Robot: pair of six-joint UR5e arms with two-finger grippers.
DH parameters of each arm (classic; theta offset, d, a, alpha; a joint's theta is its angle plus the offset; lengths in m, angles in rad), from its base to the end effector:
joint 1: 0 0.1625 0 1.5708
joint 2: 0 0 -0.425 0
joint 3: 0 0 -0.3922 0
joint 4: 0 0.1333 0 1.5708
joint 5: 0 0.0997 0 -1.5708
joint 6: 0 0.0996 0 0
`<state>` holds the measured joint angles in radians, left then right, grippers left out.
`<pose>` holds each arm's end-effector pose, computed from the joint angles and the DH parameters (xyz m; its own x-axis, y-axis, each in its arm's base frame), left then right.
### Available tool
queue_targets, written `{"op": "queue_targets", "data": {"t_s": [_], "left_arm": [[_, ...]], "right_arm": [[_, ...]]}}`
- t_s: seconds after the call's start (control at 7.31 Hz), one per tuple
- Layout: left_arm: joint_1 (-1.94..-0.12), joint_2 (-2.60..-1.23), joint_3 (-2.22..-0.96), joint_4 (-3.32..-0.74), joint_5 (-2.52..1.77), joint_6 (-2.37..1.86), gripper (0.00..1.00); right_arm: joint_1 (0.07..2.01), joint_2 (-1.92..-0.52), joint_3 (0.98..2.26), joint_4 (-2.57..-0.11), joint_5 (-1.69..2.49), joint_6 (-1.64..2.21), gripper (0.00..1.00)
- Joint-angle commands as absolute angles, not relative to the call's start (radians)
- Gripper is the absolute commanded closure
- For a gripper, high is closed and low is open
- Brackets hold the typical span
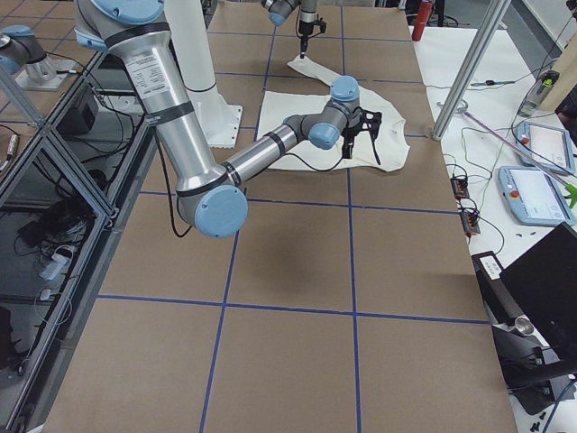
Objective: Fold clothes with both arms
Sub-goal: 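Grasp the other sleeve cuff with the left gripper and lift it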
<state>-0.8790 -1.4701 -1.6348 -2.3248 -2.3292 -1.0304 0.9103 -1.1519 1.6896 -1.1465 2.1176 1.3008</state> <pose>0.2511 -0.4047 0.5887 0.5515 -0.0803 -0.8303 -0.0153 0.9942 -0.1062 -0.3262 -0.5527 0.3168 0.4483 0.2056 0.8699 -0.3043 0.9502 -0.0678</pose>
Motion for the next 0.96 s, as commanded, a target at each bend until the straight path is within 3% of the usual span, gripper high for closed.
{"op": "queue_targets", "data": {"t_s": [0.0, 0.14, 0.27, 0.55, 0.82], "left_arm": [[-0.879, -1.477, -1.731, -2.313, -2.370, -1.054, 1.00], [-0.876, -1.546, -1.787, -2.277, -2.434, -1.130, 1.00], [-0.877, -1.710, -1.772, -2.216, -2.436, -1.229, 1.00], [-0.865, -2.184, -1.548, -2.106, -2.428, -1.522, 1.00], [-0.847, -2.506, -1.324, -2.118, -2.309, -1.659, 1.00]], "right_arm": [[0.910, -1.154, 1.695, -1.146, 2.114, 1.299, 0.00], [0.916, -1.176, 1.730, -1.147, 2.126, 1.295, 0.00], [0.931, -1.231, 1.770, -1.147, 2.131, 1.281, 0.00], [0.991, -1.317, 1.818, -1.146, 2.170, 1.212, 0.00], [1.044, -1.353, 1.825, -1.146, 2.195, 1.148, 0.00]]}}
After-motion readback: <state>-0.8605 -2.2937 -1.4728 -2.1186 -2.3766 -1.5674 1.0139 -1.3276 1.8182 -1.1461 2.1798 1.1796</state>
